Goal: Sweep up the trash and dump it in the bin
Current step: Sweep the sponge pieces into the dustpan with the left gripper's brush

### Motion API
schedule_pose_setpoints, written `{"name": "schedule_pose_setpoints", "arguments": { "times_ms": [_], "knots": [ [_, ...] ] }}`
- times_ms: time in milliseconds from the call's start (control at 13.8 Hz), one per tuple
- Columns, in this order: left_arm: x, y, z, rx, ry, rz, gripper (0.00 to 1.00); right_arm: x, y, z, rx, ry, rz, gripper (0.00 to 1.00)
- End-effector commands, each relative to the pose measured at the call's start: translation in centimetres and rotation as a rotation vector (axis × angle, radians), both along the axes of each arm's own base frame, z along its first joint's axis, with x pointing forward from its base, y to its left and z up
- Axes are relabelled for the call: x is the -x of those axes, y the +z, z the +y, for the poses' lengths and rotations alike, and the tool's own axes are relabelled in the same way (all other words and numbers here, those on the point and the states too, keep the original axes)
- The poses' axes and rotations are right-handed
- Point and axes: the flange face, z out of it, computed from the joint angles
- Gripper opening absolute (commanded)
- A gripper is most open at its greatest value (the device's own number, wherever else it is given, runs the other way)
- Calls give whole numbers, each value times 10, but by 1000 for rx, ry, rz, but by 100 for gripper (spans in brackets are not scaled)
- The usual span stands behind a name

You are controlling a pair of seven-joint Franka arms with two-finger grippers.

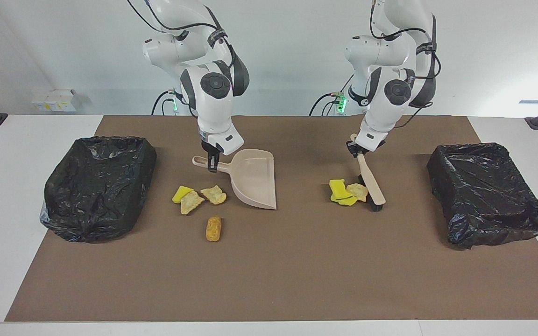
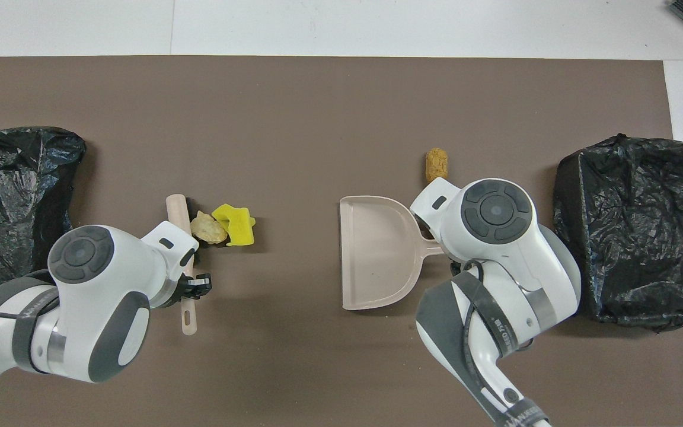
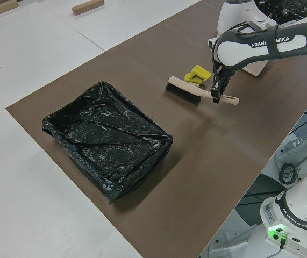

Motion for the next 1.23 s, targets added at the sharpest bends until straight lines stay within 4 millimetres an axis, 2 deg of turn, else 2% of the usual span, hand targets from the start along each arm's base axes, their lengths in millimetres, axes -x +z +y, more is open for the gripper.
{"name": "schedule_pose_setpoints", "arguments": {
  "times_ms": [0, 217, 362, 434, 723, 868, 940, 1157],
  "knots": [
    [0, 5, -31, 38, -22, -38, 0, 2, -7, -2, -9, 36, -25, 0],
    [10, 7, -62, 83, -47, -55, 0, 1, -15, 13, -25, 56, -47, 0],
    [14, -6, -92, 100, -32, -39, 0, -2, -27, 17, -34, 55, -54, 0],
    [17, -4, -101, 100, -19, -44, 0, -2, -29, 22, -39, 51, -60, 0],
    [23, 1, -124, 132, -52, -92, 0, -4, -46, 33, -52, 18, -71, 0],
    [38, 3, -146, 144, -100, -92, 0, 1, -56, 57, -67, 6, -88, 0],
    [41, 3, -150, 152, -100, -86, 0, 0, -61, 59, -72, -20, -92, 0],
    [50, 7, -164, 173, -103, -78, 0, 3, -60, 69, -81, -51, -106, 0]
  ]
}}
